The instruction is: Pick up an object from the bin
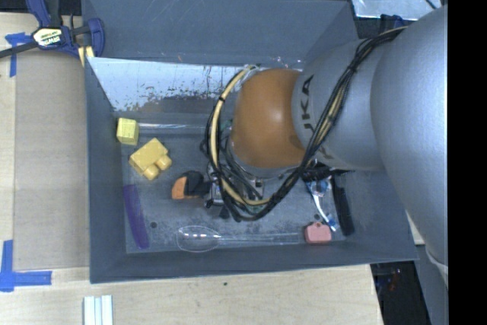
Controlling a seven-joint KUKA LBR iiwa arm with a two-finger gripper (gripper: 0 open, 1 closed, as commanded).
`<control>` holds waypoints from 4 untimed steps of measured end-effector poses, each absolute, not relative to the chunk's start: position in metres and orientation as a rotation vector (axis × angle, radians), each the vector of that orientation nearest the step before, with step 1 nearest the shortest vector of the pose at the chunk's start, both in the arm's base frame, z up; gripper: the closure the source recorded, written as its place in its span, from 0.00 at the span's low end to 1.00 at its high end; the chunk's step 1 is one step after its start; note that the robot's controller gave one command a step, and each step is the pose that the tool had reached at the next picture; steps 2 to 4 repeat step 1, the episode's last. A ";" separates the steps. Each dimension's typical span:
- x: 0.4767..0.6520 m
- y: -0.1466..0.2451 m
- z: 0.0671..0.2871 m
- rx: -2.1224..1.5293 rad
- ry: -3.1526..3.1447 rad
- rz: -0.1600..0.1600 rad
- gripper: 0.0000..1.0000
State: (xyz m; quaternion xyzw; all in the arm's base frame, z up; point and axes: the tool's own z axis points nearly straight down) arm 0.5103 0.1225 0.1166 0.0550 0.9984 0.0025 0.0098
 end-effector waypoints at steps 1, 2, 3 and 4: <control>0.511 0.122 0.131 0.171 3.117 0.008 1.00; 0.511 0.122 0.131 0.171 3.117 0.008 1.00; 0.511 0.122 0.131 0.171 3.117 0.008 1.00; 0.511 0.122 0.131 0.171 3.117 0.008 1.00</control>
Offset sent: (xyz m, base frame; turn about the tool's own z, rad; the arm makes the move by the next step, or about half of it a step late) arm 0.0001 -0.0003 0.0362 -0.0001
